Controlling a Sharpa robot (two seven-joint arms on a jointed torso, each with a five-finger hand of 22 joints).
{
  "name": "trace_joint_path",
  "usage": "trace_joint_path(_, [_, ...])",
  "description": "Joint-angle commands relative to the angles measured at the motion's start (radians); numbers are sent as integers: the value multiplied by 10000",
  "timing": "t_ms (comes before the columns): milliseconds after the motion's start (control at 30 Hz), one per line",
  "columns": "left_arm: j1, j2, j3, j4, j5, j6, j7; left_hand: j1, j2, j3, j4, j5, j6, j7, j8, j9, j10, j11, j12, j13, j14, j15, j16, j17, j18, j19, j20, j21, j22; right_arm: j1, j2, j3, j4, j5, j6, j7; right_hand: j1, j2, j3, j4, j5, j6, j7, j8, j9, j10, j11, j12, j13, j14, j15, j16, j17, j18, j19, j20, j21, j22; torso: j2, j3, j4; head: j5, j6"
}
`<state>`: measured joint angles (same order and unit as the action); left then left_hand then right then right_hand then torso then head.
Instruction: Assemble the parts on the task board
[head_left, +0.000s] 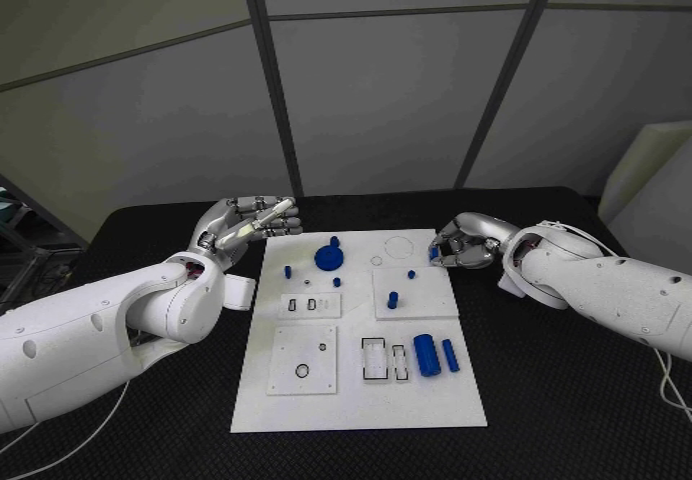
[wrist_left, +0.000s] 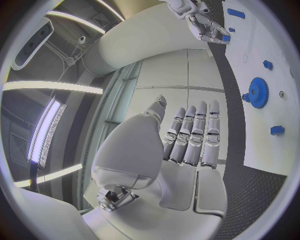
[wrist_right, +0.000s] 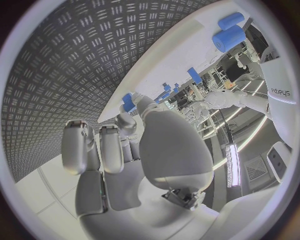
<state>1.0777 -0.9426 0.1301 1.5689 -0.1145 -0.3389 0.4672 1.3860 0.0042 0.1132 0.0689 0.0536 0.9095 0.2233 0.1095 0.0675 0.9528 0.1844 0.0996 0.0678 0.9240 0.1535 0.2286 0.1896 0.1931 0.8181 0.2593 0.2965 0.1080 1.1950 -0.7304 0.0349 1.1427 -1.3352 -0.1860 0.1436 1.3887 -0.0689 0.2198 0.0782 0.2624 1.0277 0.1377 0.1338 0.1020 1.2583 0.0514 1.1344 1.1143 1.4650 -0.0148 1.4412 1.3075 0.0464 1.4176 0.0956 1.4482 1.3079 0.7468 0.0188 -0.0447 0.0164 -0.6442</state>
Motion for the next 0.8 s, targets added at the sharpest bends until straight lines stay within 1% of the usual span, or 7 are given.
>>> trace_joint_path(33, [12,5,8,12,-51,113,110,7,79,10,-54,-3,8,39,-31,-3,23,31,-54,-9,-12,-18,-36,-13,-109,-42,19,-42,-17,-6,18,-12,21,-64,-219,27,41,148,65,11,50,147,-51,97,63,87,-42,103,60,580,-83,42,321,59,56,-50,46,300,1,3,5,-3,-12])
trace_joint_path(133, [12,7,8,11,-51,118,107,7,79,10,-54,-3,8,39,-31,-3,23,31,-54,-9,-12,-18,-36,-13,-109,-42,19,-42,-17,-8,8,-12,80,-39,-714,10,150,325,213,-30,-110,253,-117,173,86,208,-104,223,180,589,-140,50,345,42,109,-103,86,379,-3,4,-2,1,-18])
trace_joint_path(267, [9,8,7,-1,-51,114,108,7,79,10,-54,-3,8,39,-31,-3,23,31,-54,-9,-12,-18,-36,-13,-109,-42,19,-42,-17,-9,-75,-10,291,113,-1306,-152,265,440,372,-108,-43,282,-142,206,95,246,-132,255,222,593,-172,51,355,35,132,-143,103,412,-7,14,-15,15,-25])
trace_joint_path(333, [8,5,7,-14,-51,105,109,7,79,10,-54,-3,8,39,-31,-3,23,31,-54,-9,-12,-18,-36,-13,-109,-42,19,-42,-17,-7,-150,-7,451,155,-1504,-317,293,447,411,-138,-35,276,-142,209,95,233,-134,235,206,592,-176,45,347,35,131,-151,102,410,-25,17,-34,40,-42])
trace_joint_path(500, [5,-2,5,-27,-51,103,106,33,99,25,-77,-4,9,44,-37,-4,25,33,-63,-10,0,-19,-46,-15,-104,-33,24,-39,-21,2,-368,9,982,197,-1747,-741,304,433,432,-162,-56,255,-135,202,91,223,-131,221,195,591,-177,41,343,36,126,-156,99,403,-58,0,-51,12,-64])
trace_joint_path(633, [5,-13,4,-48,-51,93,102,33,99,25,-77,-4,9,44,-37,-4,25,33,-63,-10,0,-19,-46,-15,-104,-33,24,-39,-21,11,-486,206,1684,206,-1736,-1261,282,407,459,-177,-94,197,-109,175,77,203,-114,190,171,589,-171,31,330,36,125,-160,97,401,-80,-13,-60,37,-57])
trace_joint_path(800, [5,-2,4,-91,-50,89,93,33,99,25,-77,-4,9,44,-37,-4,25,33,-63,-10,0,-19,-46,-15,-104,-33,24,-39,-21,16,-405,300,2477,41,-1659,-1861,250,400,476,-171,-126,157,-91,154,67,201,-100,183,168,589,-162,29,331,35,124,-158,96,400,-114,-28,-71,104,-62])
